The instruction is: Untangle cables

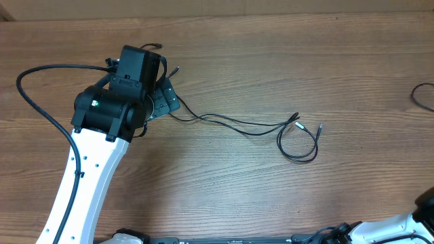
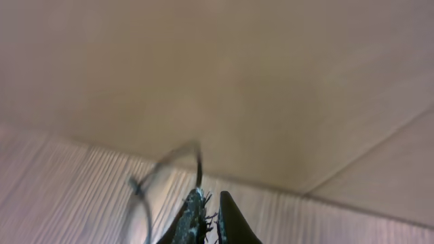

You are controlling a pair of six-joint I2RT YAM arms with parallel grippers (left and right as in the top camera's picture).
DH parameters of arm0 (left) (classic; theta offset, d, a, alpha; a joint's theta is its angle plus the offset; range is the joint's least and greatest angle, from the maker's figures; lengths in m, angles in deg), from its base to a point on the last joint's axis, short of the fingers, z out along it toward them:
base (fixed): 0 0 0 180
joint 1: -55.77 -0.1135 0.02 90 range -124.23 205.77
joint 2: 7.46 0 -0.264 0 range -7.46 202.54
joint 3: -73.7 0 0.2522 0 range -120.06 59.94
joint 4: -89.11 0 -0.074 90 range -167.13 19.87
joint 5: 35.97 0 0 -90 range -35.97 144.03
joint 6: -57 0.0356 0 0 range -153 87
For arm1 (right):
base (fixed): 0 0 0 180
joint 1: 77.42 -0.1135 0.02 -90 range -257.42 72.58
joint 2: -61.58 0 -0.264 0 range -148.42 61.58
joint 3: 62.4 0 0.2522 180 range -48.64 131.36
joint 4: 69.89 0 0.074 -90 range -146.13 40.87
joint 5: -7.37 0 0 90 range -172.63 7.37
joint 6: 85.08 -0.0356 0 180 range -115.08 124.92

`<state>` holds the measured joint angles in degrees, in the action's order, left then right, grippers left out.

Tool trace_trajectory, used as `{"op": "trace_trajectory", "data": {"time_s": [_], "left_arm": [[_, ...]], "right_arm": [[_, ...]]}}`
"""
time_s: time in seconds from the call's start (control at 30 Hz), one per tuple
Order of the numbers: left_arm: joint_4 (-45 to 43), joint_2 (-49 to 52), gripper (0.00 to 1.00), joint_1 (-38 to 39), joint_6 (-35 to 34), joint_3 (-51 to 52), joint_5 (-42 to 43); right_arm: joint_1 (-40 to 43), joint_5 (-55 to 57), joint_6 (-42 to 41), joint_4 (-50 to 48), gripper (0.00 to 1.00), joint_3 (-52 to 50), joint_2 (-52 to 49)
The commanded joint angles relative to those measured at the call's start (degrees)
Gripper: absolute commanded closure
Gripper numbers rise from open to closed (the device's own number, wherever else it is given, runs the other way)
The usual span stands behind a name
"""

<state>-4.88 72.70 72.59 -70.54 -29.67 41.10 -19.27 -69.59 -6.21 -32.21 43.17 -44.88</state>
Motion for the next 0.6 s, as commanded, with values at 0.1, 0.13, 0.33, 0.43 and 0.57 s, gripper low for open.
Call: {"op": "trace_trajectory", "data": {"time_s": [0.1,0.13,0.33,0.43,0.57], "left_arm": [[-0.07,-0.76,0.0,-0.39,0.26,-0.46,-0.98],[-0.07,-0.76,0.01,-0.39,0.26,-0.46,-0.98],[-0.07,-0.76,0.0,-0.39,0.26,-0.46,-0.98],[-0.07,-0.76,0.01,-0.39,0.26,-0.46,-0.98],[-0.07,-0.76,0.0,-0.39,0.26,-0.46,-0.98]], "right_arm": [[5.25,-17.62,-4.13,-1.01,0.75,0.42,-1.11],[5.57,-20.0,-4.81,-0.68,0.6,0.42,-1.46],[4.52,-39.91,-7.76,1.05,0.0,0.44,-0.98],[2.45,-53.18,-11.91,2.08,0.0,0.44,-0.55],[-2.89,-64.32,-12.9,4.5,0.0,0.44,-0.2]]}}
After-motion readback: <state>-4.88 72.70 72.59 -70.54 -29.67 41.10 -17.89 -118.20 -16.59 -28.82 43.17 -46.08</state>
